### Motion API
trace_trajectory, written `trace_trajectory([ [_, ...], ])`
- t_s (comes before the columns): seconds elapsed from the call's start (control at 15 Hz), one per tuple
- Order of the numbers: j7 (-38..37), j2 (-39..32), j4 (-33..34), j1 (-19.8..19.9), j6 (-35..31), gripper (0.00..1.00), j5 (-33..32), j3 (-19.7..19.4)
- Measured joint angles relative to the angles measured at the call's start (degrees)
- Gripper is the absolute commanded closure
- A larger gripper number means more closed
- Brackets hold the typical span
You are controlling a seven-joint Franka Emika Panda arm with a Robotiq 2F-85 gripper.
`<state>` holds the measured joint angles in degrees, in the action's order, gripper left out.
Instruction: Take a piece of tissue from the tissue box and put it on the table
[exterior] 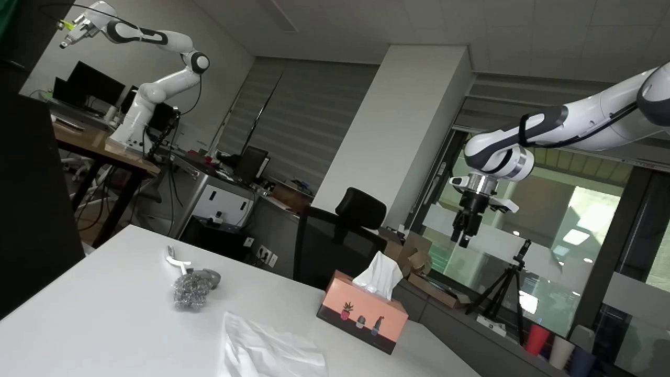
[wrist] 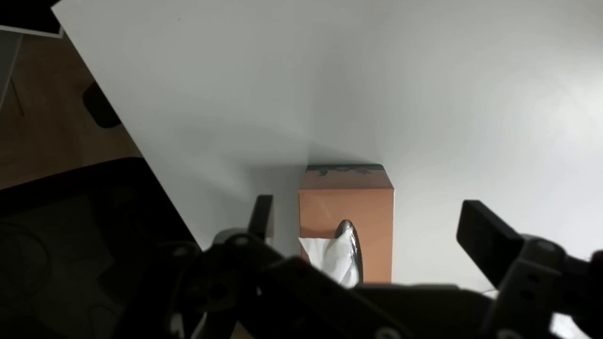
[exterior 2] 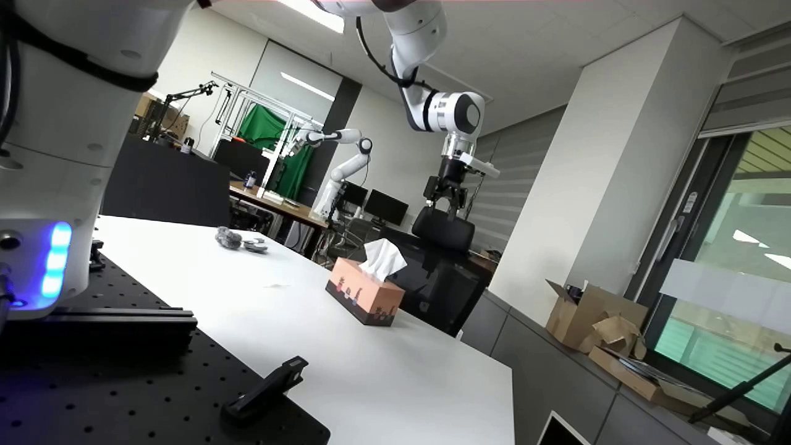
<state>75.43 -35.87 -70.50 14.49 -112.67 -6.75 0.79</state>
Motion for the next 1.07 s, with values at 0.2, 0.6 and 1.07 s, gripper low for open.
trace_trajectory([
  [0.2,0.0,0.0,0.0,0.0,0.0,0.0,0.0,0.0],
  [0.6,1.6,-1.6,-0.1,-0.1,-5.9,0.0,0.8,0.1],
  [1.07,9.1,-8.3,1.7,0.4,-14.9,0.0,6.5,2.4],
])
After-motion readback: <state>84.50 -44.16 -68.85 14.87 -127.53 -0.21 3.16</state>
